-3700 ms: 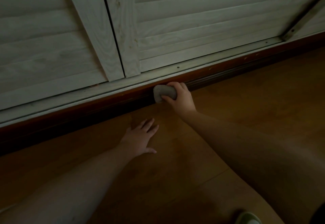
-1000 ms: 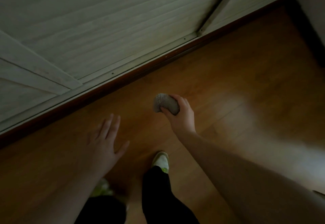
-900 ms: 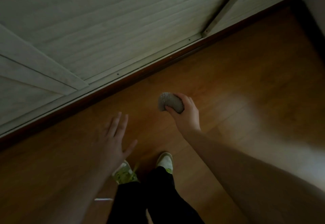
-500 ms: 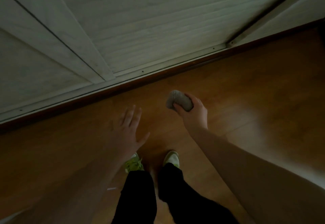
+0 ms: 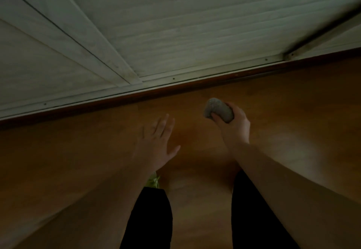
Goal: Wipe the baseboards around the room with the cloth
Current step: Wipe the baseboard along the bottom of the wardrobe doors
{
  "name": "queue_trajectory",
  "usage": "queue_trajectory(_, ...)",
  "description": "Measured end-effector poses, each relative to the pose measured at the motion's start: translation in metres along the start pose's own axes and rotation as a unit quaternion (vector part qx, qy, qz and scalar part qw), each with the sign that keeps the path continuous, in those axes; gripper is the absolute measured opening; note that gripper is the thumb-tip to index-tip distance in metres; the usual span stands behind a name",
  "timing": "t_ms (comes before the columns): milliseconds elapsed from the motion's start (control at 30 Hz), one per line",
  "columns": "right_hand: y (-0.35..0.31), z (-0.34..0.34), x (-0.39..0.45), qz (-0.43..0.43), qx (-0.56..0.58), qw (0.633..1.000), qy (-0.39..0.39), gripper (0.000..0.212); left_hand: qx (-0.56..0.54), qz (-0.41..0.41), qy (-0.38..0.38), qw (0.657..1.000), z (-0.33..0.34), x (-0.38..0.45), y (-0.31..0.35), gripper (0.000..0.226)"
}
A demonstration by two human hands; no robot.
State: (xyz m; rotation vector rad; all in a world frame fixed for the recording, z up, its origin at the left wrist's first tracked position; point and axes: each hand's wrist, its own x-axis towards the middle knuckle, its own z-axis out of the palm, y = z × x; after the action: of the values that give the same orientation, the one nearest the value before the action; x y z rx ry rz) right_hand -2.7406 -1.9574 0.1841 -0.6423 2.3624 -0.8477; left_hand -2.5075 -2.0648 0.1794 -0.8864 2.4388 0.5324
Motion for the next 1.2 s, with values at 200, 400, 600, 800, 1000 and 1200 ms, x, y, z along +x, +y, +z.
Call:
queue_trajectory(200, 0.026, -0.050, 0.027, -0.043, -0.021, 0.997, -0.059, 0.051, -0.009, -0.040, -0.012, 0.999, 0.007, 0.026, 0.067, 0.086)
queue_trajectory(400, 0.050, -0.088, 0.046, -0.085, -0.025, 0.994, -0.070, 0.050, -0.050, -0.081, -0.001, 0.995, 0.016, 0.047, 0.112, 0.086)
queue_trajectory(600, 0.085, -0.069, 0.055, -0.073, -0.015, 0.996, -0.052, 0.049, -0.051, -0.077, 0.027, 0.995, 0.051, 0.061, 0.116, 0.086)
queue_trajectory(800, 0.121, -0.022, 0.075, -0.063, 0.029, 0.997, -0.030, 0.053, -0.032, -0.077, 0.033, 0.996, 0.100, 0.094, 0.113, 0.084)
queue_trajectory(1000, 0.160, 0.015, 0.106, -0.085, 0.016, 0.995, -0.046, 0.052, -0.033, -0.096, 0.008, 0.995, 0.156, 0.134, 0.110, 0.084)
queue_trajectory(1200, 0.195, 0.064, 0.151, -0.120, -0.014, 0.991, -0.052, 0.049, -0.041, -0.099, 0.047, 0.993, 0.192, 0.185, 0.101, 0.095)
